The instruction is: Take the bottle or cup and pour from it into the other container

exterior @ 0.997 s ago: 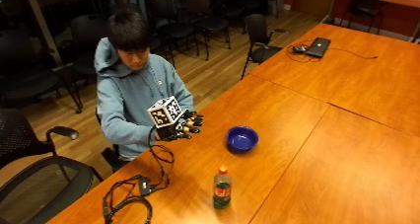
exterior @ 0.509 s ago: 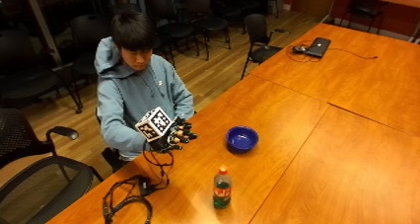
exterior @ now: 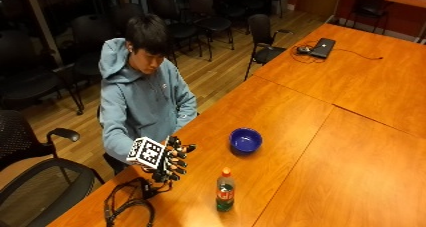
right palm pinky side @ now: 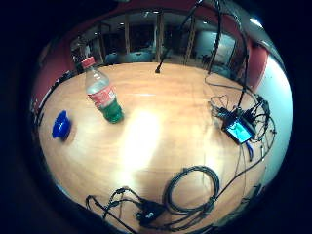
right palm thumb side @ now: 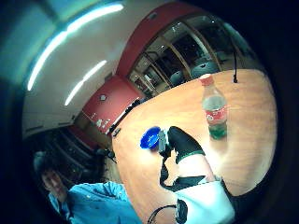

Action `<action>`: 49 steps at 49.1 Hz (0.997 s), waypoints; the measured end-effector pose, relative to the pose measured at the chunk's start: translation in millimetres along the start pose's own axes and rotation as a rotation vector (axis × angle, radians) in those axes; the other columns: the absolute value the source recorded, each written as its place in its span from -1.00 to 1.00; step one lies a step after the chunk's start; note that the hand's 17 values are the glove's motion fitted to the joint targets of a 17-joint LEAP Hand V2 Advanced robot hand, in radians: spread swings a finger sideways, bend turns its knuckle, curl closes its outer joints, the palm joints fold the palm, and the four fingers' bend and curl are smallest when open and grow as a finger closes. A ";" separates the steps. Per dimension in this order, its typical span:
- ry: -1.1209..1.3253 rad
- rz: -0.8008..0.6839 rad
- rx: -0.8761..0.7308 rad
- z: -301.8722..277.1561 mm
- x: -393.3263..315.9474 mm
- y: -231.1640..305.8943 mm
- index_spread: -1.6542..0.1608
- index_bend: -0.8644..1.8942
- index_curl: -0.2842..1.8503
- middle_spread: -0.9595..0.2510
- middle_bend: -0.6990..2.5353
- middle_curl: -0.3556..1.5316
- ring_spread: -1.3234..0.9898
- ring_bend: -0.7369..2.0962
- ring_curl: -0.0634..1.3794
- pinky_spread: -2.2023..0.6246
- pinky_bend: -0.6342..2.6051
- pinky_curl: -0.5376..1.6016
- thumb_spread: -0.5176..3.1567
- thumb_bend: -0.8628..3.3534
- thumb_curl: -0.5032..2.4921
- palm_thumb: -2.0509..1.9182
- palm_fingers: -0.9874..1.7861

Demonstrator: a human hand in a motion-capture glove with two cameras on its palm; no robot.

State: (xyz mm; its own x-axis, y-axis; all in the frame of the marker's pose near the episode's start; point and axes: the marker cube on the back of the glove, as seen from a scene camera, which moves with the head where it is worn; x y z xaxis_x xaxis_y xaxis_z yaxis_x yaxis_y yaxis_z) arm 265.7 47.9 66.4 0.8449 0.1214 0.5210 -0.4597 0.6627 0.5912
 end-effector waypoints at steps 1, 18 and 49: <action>-0.012 0.011 -0.005 1.0 3.6 -2.0 0.58 -0.27 -0.50 0.72 -0.45 -0.30 0.23 -0.14 -0.51 0.71 -0.19 -0.25 -0.18 -0.61 -0.39 0.33 -0.23; -0.297 0.216 -0.022 43.2 51.8 -28.0 0.60 -0.28 -0.50 0.77 -0.44 -0.29 0.24 -0.13 -0.50 0.71 -0.19 -0.25 -0.19 -0.60 -0.40 0.33 -0.23; -0.608 0.327 -0.163 139.6 49.7 -53.9 0.48 -0.29 -0.56 0.87 -0.46 -0.30 0.28 -0.12 -0.51 0.73 -0.16 -0.24 -0.21 -0.60 -0.41 0.33 -0.35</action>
State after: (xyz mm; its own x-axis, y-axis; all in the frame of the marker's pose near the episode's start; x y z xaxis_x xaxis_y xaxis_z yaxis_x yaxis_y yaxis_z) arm 294.4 -85.0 146.3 0.3469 -0.0695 0.9353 -0.5767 0.7706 0.2711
